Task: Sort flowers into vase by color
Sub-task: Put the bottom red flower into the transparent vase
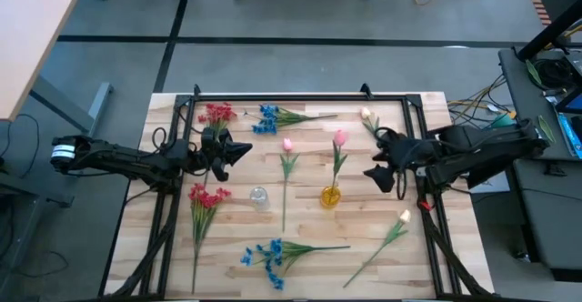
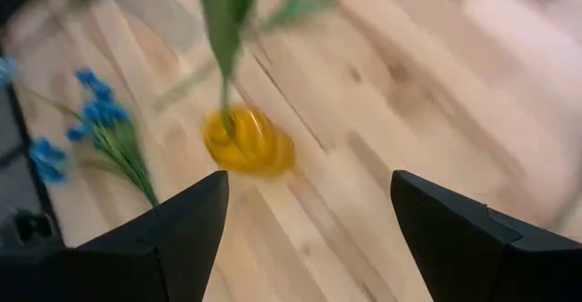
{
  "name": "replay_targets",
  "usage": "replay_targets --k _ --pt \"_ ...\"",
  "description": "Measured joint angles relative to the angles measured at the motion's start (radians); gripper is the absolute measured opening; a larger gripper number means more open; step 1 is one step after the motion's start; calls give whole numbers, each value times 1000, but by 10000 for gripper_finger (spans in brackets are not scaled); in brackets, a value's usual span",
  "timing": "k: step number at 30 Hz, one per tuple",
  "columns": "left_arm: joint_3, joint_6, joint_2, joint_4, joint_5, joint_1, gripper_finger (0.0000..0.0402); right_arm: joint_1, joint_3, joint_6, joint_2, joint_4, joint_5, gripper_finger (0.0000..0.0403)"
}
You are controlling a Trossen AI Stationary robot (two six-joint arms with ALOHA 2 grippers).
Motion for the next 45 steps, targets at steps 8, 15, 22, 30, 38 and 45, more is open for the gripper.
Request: replay_targets --k 8,15,22,30,38,45 --pt "243 -20 3 -487 -4 -46 0 0 -128 60 11 -31 -110 285" --pt "566 -216 14 -1280 -193 -124 0 7 -240 128 10 -37 -157 274" --pt "702 -437 87 -1598 -289 -271 0 10 -294 145 11 -37 -162 265" --pt "717 -648 147 -1662 -278 -387 0 11 -297 81 11 -37 -195 263" --pt "717 -997 195 -1792 -113 -490 0 11 -297 -8 11 -37 -208 266" --pt "717 -1213 271 -1855 -60 -575 0 11 -297 -37 11 -37 -206 270"
